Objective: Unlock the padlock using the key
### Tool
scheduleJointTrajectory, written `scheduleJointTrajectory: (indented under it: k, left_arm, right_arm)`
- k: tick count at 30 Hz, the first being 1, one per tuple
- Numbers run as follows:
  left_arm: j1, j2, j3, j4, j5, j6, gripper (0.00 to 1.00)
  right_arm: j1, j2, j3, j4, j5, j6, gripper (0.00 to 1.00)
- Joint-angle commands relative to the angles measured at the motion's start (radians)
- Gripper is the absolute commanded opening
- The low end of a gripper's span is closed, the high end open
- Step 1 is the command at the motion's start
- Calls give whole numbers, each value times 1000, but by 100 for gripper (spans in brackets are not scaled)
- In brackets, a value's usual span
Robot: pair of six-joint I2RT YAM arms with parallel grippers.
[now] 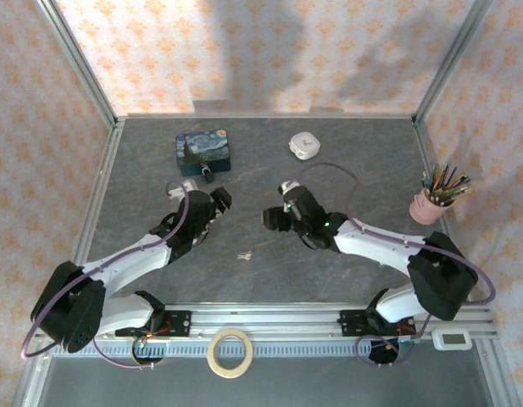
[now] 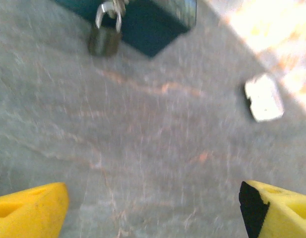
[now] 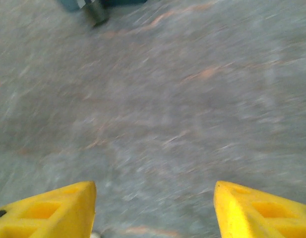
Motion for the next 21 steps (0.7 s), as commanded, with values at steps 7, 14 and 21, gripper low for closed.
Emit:
scheduleJointTrajectory:
  k: [7,14,21]
  left_arm:
    - [48,17,-17,169,-90,-16,89]
    - [49,-10,-66,160,-94,-13,89]
    - [56,-145,-166,140,-173,-33,90]
  right_arm:
    - [184,185,97,-114,-7,99,63]
    - [244,317,195,-204,37,128,56]
    - [245,393,237,-249,36,173,39]
